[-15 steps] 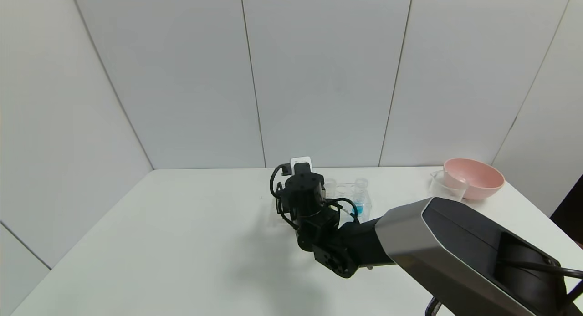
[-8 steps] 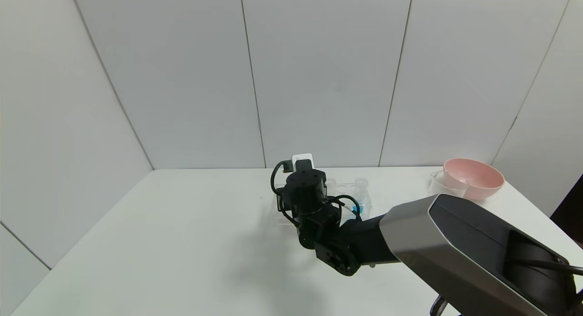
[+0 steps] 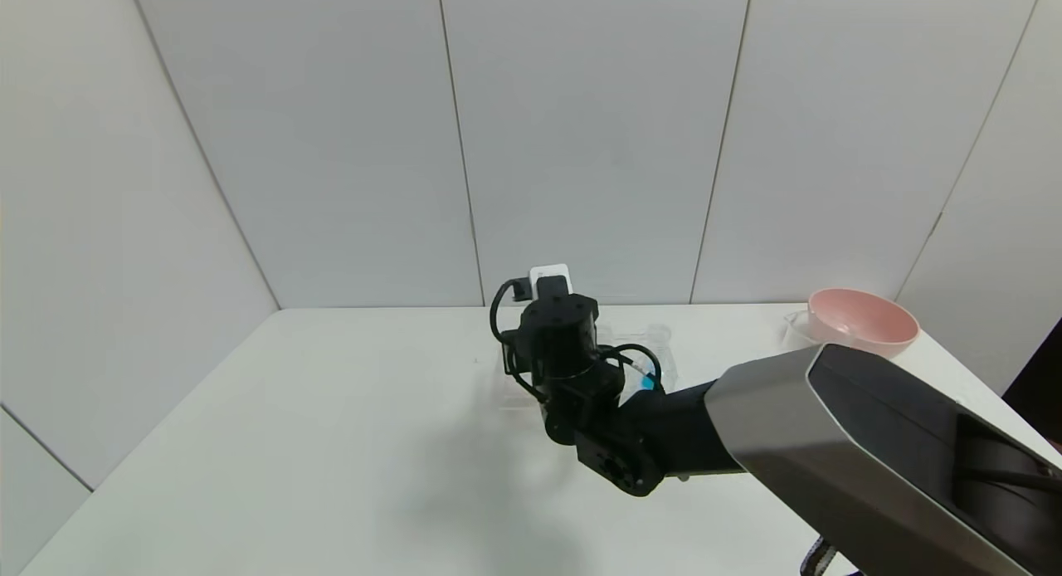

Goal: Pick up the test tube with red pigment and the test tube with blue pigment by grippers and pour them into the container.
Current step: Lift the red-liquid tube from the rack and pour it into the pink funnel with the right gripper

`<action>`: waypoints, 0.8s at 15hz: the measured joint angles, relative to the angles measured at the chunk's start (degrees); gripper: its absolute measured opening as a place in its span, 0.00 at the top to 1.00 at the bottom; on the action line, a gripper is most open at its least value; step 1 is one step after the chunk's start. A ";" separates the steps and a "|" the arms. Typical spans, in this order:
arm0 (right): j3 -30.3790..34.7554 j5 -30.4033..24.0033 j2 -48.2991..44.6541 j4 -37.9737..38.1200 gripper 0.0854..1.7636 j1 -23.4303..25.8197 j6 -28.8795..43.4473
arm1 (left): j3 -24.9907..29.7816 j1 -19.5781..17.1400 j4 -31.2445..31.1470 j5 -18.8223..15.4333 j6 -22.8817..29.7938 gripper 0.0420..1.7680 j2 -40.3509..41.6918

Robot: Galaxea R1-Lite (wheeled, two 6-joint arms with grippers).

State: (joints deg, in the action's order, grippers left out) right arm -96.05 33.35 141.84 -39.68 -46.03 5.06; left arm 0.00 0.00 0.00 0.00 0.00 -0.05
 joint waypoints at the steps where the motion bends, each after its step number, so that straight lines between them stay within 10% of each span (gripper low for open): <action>1: 0.02 -0.05 -1.24 0.07 0.72 -0.27 -1.51 | 0.00 0.00 0.00 0.00 0.00 0.00 0.00; 12: 0.51 -0.13 -6.19 -0.24 0.72 -1.26 -4.99 | 0.00 0.00 0.00 0.00 0.00 0.00 0.00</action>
State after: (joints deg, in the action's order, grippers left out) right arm -95.54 33.22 135.64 -39.92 -47.29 0.07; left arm 0.00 0.00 0.00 0.00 0.00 -0.05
